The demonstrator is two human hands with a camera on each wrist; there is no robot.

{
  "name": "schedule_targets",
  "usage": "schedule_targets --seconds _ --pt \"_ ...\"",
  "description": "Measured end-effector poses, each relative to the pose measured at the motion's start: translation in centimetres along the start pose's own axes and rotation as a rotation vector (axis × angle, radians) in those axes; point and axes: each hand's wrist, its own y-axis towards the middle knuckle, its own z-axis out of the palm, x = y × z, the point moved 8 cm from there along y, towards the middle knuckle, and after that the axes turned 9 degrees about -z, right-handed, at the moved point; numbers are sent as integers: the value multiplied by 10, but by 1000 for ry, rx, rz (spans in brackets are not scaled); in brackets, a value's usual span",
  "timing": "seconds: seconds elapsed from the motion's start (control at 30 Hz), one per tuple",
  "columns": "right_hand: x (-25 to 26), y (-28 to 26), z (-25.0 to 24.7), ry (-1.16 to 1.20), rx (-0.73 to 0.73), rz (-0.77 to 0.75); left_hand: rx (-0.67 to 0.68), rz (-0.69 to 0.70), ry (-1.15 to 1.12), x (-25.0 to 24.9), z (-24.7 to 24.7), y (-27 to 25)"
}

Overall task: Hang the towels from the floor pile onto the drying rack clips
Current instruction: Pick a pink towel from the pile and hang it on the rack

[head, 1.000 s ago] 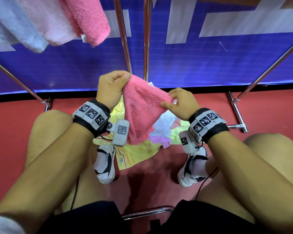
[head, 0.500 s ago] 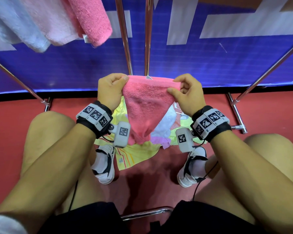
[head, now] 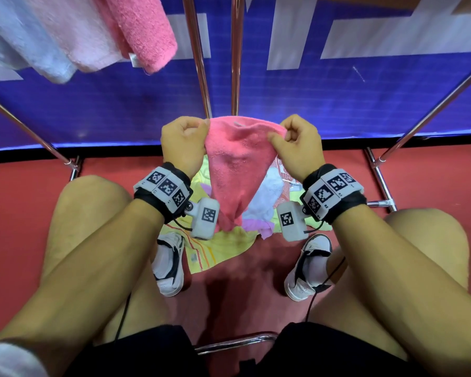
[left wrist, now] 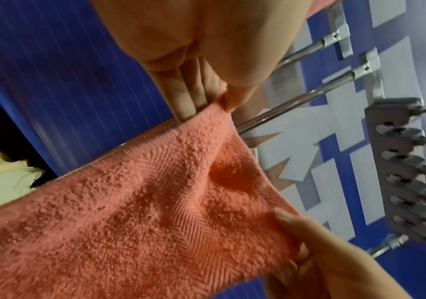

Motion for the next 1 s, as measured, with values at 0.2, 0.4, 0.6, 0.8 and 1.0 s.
schedule_targets --seconds 0.2,0.4,0.6,0.8,1.0 --pt "10 -16 33 101 140 4 146 -31 47 11 36 -28" --pt "15 -23 45 251 241 26 237 33 34 12 51 -41" --pt "18 -23 37 312 254 15 355 9 -47 7 60 -44" --pt "13 -20 32 268 261 3 428 67 -27 5 62 -45" --pt "15 -19 31 188 254 -34 464 130 53 5 64 -47"
